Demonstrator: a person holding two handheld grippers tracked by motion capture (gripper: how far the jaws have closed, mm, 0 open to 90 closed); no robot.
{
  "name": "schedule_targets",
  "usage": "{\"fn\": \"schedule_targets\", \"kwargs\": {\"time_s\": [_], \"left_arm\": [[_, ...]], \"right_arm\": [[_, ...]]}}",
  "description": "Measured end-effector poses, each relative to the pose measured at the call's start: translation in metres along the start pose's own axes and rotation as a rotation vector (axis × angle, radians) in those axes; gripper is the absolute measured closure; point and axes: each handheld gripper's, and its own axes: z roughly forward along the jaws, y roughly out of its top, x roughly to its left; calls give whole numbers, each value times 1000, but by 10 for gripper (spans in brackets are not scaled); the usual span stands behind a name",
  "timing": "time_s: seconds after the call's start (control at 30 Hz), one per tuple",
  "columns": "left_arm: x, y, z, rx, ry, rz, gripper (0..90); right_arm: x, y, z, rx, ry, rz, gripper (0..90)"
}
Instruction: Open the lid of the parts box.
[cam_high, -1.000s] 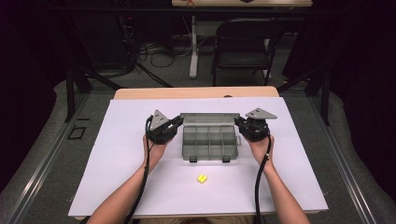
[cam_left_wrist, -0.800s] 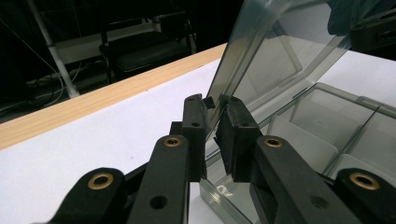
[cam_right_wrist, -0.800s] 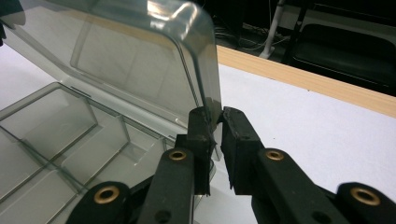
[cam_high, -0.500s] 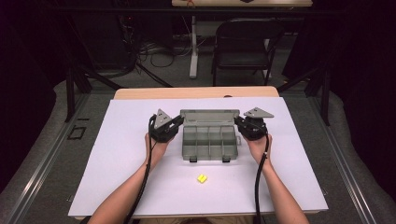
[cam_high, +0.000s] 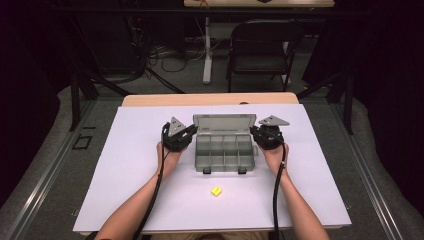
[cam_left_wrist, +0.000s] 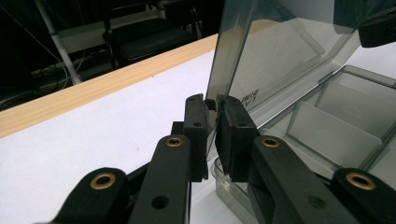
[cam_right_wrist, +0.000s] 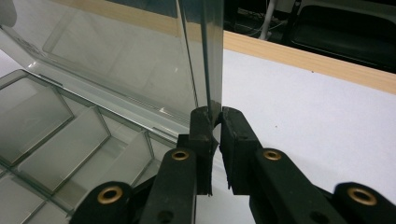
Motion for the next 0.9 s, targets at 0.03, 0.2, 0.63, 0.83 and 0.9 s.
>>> {"fn": "schedule_targets", "kwargs": {"time_s": [0.03, 0.2, 0.63, 0.83, 0.9], "left_arm": [[0, 0, 0, 0, 0, 0, 823], [1, -1, 3, 13, 1, -5, 824], [5, -5, 12, 50, 0, -23, 825], [5, -10, 18, 76, 3, -26, 825], [5, -11, 18, 76, 3, -26, 825]], "right_arm": [[0, 0, 0, 0, -1, 1, 830], [1, 0, 1, 2, -8, -3, 831], [0, -1, 7, 12, -21, -3, 837], [0, -2, 9, 20, -22, -10, 838], [-1, -2, 10, 22, -22, -12, 837]]}}
